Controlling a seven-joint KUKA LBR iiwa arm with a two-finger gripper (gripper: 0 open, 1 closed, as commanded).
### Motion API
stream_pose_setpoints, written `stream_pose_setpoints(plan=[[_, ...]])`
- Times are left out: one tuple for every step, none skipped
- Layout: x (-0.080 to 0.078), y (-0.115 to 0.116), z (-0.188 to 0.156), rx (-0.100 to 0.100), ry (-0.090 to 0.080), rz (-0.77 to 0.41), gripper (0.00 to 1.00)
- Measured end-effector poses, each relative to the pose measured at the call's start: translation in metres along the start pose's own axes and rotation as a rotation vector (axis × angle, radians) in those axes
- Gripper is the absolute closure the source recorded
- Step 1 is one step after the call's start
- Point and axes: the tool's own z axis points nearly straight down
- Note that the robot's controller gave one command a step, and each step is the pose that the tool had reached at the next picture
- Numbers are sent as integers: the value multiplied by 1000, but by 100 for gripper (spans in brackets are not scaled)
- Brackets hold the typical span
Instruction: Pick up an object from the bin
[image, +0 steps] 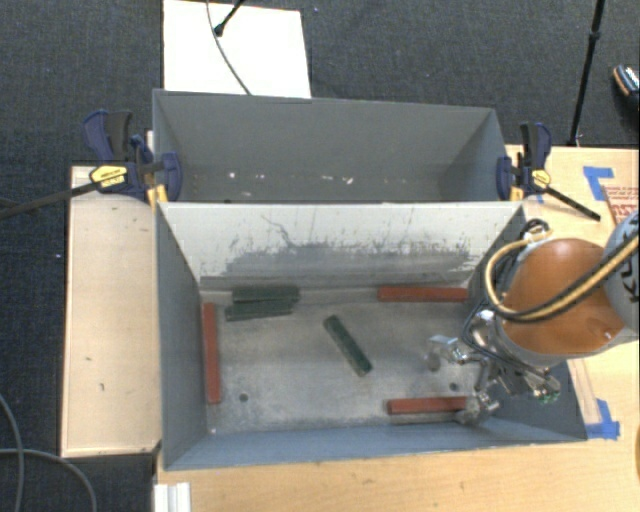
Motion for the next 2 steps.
stream_pose_setpoints(plan=[[-17,42,-1,2,-1,-74,0],[-14,43,2,-3,7,-71,100]])
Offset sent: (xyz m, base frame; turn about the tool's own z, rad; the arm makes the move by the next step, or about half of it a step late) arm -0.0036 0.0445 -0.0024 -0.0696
